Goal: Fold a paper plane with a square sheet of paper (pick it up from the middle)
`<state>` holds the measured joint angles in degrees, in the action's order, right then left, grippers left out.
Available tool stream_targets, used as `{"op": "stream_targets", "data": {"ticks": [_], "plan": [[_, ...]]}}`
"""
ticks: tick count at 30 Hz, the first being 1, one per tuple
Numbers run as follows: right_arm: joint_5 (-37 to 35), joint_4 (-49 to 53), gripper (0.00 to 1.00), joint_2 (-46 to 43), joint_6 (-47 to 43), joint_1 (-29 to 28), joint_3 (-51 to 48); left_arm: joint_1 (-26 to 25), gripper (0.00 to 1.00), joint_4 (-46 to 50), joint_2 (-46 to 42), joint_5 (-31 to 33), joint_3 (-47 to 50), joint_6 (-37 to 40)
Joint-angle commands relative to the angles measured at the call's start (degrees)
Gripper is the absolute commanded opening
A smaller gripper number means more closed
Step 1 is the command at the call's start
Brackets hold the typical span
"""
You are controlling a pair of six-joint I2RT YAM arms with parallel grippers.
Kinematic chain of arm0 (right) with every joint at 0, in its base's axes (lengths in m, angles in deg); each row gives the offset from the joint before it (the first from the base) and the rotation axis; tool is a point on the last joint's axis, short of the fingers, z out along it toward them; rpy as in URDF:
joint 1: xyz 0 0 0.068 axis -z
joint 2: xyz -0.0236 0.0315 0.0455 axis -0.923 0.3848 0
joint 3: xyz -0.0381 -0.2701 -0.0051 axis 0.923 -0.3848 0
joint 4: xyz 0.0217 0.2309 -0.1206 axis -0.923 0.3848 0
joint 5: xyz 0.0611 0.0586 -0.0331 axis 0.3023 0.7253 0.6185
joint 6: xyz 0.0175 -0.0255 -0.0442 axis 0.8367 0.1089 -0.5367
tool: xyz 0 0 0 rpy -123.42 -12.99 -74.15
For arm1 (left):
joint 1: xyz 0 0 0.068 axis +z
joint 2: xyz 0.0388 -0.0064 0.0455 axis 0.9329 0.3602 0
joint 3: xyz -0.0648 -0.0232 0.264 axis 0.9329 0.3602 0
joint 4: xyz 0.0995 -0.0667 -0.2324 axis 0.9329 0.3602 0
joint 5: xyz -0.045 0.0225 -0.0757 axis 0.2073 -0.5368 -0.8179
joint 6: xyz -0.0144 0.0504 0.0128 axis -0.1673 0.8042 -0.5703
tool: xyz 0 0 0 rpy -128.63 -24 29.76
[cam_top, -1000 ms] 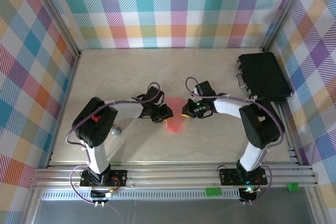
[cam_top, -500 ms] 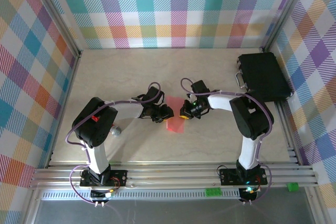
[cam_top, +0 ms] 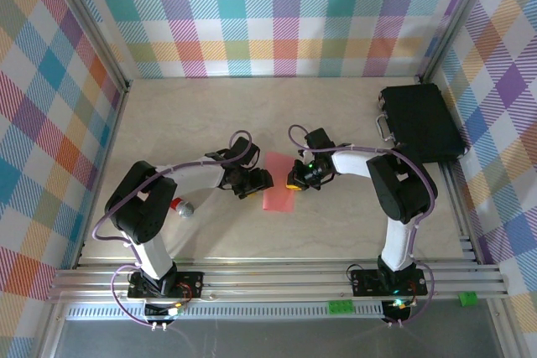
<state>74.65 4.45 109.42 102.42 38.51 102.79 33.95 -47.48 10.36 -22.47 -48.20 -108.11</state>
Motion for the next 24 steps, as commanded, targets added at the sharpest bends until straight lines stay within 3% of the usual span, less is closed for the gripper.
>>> {"op": "stream_targets", "data": {"ticks": [1, 5, 11, 24], "plan": [[-0.13, 0.99, 0.04, -0.24, 0.64, -0.32, -0.77, -0.86, 0.64, 2.24, -0.59, 1.25, -2.49, 0.79], [1.28, -1.42, 0.06, -0.98, 1.64, -0.32, -1.35, -1.35, 0.70, 6.26, 2.38, 2.72, -5.72, 2.17], [2.59, -4.48, 0.09, -1.85, 1.85, -0.27, -1.25, -1.96, 0.72, 8.87, 5.58, 3.62, -8.21, 3.16], [-6.10, -5.06, 0.23, -11.22, 1.23, 1.15, -4.49, -1.98, 0.57, 12.82, 8.80, 9.12, -10.07, 6.14]]}}
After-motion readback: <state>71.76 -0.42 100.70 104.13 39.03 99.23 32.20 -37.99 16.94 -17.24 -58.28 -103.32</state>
